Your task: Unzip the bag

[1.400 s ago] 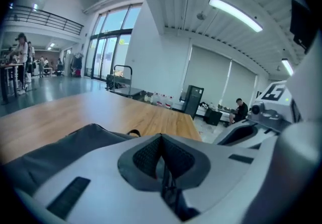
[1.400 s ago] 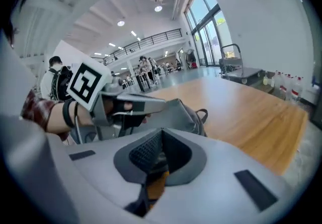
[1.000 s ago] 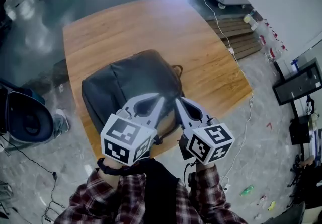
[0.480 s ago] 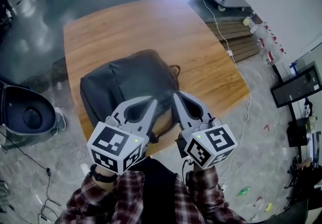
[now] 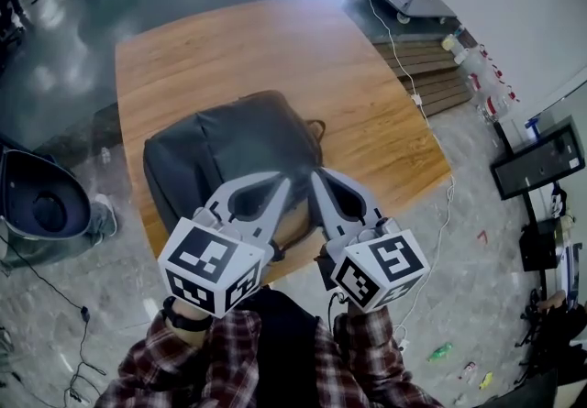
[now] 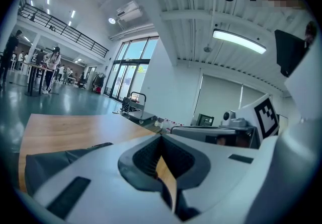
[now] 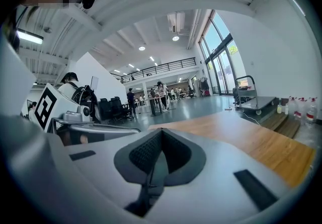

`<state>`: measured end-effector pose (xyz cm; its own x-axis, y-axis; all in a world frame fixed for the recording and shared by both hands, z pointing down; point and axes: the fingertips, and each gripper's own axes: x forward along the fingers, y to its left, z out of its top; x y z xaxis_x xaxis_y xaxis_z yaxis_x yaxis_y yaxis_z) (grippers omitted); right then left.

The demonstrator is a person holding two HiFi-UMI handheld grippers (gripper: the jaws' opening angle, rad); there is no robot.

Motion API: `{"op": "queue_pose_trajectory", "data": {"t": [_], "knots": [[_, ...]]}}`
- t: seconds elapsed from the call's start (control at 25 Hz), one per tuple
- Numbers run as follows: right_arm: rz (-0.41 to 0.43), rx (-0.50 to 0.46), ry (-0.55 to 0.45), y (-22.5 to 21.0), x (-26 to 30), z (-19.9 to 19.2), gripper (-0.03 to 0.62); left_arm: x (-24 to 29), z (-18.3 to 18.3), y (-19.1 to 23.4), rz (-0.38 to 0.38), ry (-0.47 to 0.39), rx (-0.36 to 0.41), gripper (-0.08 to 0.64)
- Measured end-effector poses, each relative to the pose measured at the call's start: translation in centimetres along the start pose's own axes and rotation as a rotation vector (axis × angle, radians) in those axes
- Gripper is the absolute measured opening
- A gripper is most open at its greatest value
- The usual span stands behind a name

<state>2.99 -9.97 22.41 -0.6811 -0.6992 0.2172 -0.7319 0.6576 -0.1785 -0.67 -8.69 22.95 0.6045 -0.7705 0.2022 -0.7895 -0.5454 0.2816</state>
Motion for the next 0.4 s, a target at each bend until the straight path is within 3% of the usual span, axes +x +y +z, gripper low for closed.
{"op": "queue_pose_trajectory", "data": {"t": [0.4], "knots": [[0.030, -0.016, 0.034, 1.7, 0.9, -0.2, 0.010, -1.5, 0.5, 0.2, 0.004, -0.019, -0.009, 0.006]]}}
